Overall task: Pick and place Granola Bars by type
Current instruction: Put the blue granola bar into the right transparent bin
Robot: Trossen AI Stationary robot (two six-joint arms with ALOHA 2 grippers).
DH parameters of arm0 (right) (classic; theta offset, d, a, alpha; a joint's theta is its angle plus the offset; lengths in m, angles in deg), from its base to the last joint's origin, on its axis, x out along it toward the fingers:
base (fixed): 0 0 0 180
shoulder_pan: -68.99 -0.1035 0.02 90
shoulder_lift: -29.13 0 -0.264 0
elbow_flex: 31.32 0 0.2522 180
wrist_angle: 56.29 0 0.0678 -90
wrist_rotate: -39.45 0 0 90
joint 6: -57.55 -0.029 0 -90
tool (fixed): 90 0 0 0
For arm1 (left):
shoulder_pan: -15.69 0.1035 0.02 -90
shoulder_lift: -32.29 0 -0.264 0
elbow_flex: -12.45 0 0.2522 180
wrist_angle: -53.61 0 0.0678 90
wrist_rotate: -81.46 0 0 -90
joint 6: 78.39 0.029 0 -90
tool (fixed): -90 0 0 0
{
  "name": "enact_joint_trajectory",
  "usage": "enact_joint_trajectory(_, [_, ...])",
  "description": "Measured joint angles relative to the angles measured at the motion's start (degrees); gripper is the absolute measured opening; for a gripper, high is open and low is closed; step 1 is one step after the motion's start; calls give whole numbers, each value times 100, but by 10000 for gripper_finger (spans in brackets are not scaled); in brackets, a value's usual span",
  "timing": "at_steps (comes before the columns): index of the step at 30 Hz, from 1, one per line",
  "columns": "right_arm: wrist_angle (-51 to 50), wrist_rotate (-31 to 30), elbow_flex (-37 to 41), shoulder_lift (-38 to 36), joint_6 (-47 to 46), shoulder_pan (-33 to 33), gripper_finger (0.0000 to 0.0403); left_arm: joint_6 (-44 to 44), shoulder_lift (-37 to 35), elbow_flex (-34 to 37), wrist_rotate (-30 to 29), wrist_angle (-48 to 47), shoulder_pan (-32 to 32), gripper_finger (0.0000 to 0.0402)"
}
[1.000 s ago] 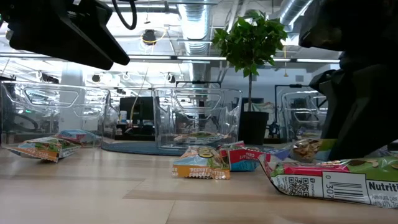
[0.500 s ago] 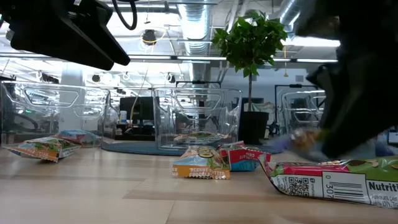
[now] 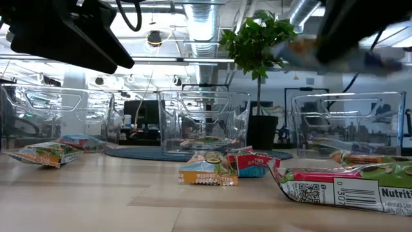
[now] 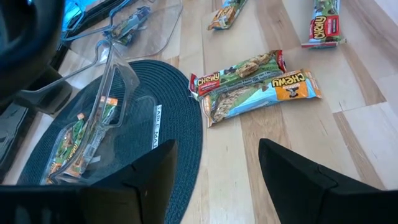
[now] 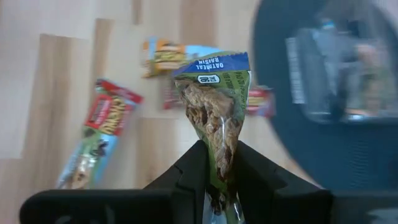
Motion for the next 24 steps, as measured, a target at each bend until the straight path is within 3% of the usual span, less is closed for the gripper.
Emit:
enact_joint_trajectory(6, [-1755, -519, -830, 0, -758, -146, 65, 0, 0, 0, 0, -11, 0, 224])
enact_joint_trajectory(13, [-4039, -727, -1155, -2, -2801, -301, 65, -2, 1, 0, -2, -39, 0, 224])
enact_joint_trajectory(24, [-4077, -923, -717, -58, -2692, -22, 65, -4, 2, 0, -35, -37, 0, 224])
